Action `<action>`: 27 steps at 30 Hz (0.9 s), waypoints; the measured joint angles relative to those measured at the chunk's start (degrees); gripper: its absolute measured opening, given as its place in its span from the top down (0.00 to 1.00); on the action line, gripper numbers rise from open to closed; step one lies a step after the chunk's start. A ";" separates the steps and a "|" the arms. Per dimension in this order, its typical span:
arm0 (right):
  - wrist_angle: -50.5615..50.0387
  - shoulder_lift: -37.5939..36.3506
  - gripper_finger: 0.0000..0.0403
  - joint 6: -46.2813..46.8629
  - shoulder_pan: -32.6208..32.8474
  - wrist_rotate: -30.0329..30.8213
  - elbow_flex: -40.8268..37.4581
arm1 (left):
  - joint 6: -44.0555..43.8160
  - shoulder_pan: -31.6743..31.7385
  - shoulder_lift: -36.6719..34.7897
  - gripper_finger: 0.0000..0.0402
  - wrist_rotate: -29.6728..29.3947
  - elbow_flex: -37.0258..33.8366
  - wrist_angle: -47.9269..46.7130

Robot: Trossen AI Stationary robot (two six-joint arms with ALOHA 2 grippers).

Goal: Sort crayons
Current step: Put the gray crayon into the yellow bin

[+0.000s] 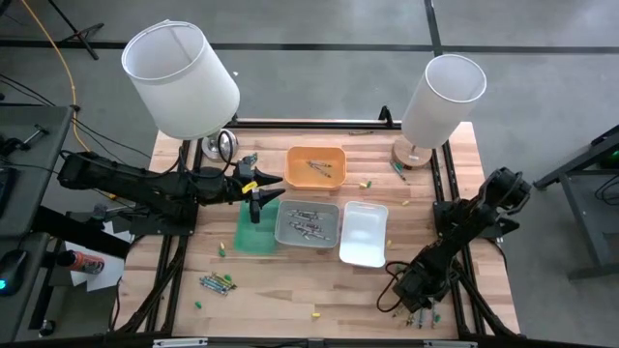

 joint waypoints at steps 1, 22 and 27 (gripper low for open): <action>-0.02 0.00 0.67 0.00 0.00 0.01 -0.05 | 0.00 0.00 0.00 0.60 -0.04 0.00 0.00; -3.29 -3.48 0.99 -5.87 0.20 2.27 1.26 | 0.00 0.00 0.00 0.60 -2.05 0.00 -0.02; -5.41 -9.04 1.00 -7.20 0.10 3.28 2.59 | 0.00 0.00 0.00 0.60 -2.05 0.00 0.00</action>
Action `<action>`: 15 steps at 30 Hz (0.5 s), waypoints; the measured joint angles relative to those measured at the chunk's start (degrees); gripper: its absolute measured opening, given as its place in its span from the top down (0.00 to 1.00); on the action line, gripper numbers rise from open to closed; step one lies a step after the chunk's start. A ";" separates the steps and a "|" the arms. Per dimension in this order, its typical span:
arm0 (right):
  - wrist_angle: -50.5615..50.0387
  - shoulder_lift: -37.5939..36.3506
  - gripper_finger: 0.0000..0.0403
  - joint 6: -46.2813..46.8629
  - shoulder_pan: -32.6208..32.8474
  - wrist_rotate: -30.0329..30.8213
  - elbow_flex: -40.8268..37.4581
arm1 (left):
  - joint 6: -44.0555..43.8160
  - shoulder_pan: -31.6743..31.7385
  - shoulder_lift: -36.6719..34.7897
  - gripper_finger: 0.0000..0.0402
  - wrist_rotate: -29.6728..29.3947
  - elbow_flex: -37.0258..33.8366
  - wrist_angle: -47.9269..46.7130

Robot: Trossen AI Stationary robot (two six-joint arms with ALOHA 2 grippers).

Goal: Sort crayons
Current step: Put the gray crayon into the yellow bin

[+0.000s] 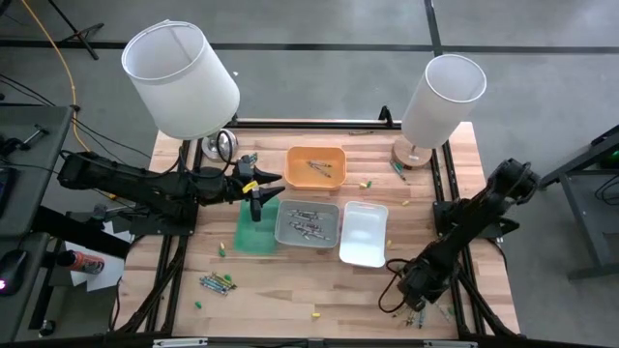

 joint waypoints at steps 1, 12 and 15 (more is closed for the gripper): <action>-0.65 -1.32 1.00 -0.91 0.01 0.30 0.29 | 0.00 0.00 0.00 0.60 -0.17 0.00 -0.02; 1.19 -19.13 1.00 -16.85 -5.36 13.58 3.72 | 0.01 0.00 0.00 0.60 -1.07 0.00 -0.02; 4.13 -22.36 1.00 -26.28 -10.24 20.47 4.46 | 0.00 0.00 0.01 0.60 -1.05 0.00 -0.02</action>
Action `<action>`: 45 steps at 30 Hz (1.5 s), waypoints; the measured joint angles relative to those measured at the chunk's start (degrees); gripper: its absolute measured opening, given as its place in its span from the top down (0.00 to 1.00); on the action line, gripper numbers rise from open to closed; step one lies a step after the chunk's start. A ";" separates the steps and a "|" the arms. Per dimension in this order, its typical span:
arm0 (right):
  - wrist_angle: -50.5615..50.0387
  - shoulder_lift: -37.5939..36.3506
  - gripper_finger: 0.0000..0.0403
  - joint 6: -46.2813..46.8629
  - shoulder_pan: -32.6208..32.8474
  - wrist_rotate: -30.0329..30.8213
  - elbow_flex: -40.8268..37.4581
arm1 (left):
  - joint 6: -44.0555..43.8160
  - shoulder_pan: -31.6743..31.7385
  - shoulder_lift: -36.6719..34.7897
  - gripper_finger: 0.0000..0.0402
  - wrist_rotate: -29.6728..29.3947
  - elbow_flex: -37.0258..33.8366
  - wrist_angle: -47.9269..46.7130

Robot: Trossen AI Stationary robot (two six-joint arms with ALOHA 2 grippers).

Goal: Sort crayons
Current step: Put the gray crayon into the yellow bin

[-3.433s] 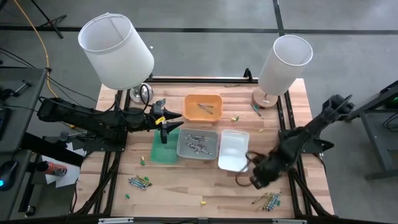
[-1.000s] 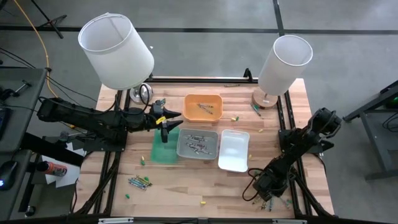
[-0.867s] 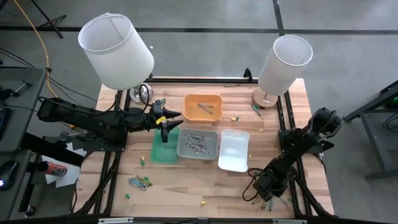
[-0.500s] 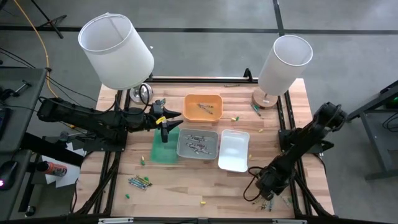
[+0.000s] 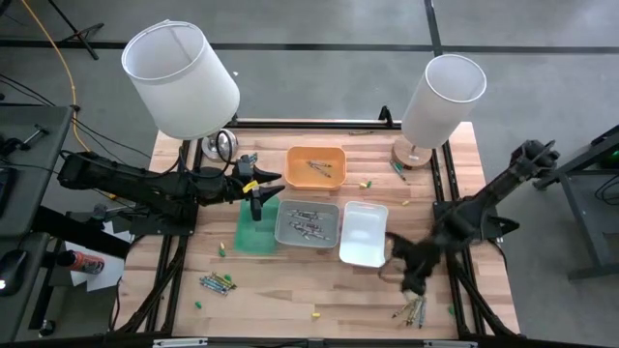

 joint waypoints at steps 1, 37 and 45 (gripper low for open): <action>1.42 -0.70 1.00 -3.25 -2.09 2.02 0.31 | 0.00 -0.01 0.01 0.60 0.01 0.00 0.01; 61.30 3.90 1.00 -61.62 -36.66 13.46 1.27 | -1.09 0.00 -0.16 0.60 2.19 0.04 14.23; 55.09 8.75 1.00 -60.93 -37.18 23.20 2.54 | -7.37 -0.02 -0.20 0.60 11.19 0.04 21.33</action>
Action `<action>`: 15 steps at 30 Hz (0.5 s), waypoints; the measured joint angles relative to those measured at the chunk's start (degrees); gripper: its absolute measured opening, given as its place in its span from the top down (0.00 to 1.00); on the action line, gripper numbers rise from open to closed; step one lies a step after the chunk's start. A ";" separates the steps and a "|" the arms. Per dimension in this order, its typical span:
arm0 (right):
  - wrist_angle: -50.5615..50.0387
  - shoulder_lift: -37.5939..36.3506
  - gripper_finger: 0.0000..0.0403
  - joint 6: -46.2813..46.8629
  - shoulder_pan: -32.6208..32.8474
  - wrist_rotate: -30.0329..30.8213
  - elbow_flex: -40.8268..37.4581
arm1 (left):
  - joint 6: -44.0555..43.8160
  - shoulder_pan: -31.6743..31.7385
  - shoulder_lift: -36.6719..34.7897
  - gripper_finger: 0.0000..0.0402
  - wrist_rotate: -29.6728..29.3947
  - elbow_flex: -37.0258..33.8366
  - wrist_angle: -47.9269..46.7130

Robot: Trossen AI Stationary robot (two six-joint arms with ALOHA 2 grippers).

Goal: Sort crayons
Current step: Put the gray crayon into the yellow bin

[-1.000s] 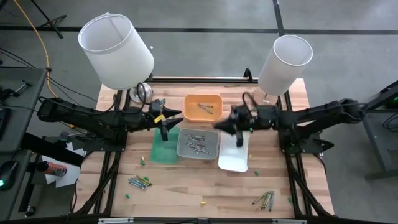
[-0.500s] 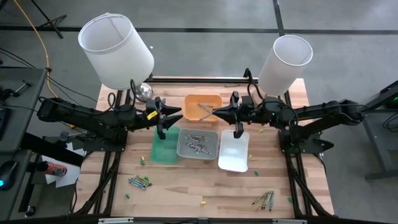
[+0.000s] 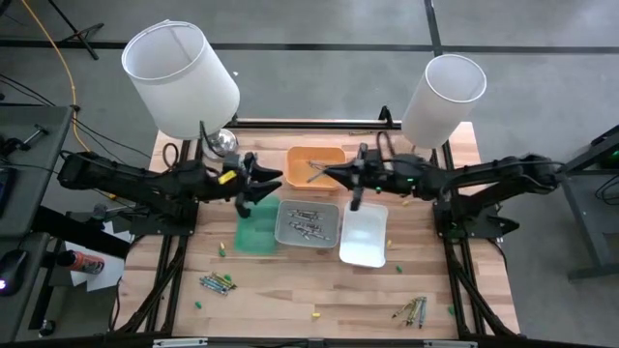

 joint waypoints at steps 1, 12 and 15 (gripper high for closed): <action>-1.83 1.75 1.00 -0.09 -0.33 0.52 1.15 | 0.11 -0.05 0.00 0.60 1.33 0.00 1.41; -40.89 26.00 1.00 -5.09 -8.67 10.63 27.62 | 4.37 0.00 -2.56 0.60 0.73 0.02 6.16; -51.88 30.92 1.00 -4.08 -10.74 8.20 33.54 | 4.39 -0.02 -3.10 0.60 0.71 0.02 5.82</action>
